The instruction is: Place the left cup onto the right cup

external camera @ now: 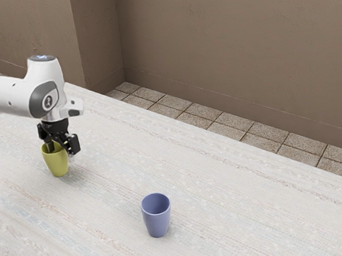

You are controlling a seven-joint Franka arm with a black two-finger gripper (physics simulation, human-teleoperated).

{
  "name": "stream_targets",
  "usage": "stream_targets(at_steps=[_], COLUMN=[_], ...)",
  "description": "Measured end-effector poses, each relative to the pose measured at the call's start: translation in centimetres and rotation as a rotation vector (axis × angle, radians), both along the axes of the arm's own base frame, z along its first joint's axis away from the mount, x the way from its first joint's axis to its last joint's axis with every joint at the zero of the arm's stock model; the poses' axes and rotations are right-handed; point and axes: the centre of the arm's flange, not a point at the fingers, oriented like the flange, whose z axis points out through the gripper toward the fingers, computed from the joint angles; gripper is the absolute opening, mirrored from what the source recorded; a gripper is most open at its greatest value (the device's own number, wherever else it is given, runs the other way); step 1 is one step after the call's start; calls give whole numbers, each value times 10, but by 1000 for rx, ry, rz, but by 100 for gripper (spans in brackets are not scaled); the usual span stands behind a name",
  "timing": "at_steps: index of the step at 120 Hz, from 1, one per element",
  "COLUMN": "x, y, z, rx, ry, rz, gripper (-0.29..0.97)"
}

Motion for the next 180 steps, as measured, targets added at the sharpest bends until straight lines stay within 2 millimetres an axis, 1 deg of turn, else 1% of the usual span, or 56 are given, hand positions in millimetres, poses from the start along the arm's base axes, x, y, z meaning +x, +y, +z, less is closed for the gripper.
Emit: stream_targets(at_steps=[28,40,56,81,90,101,118,157,168,180], x=[1,0,-2,-3,-3,-3,-4,-4,-3,-1], y=[0,0,0,0,1,1,2,2,-1,-6], z=[-8,-10,-13,-15,-14,-14,-13,-13,-9,0], rx=[2,2,-6,-10,-11,-10,-7,0,0,0], ry=[4,6,5,4,3,1,0,1,-5,-17], rz=[2,3,14,23,28,32,39,58,59,54], gripper=[66,61,45,11,3,-3,-8,-10,-10,-10])
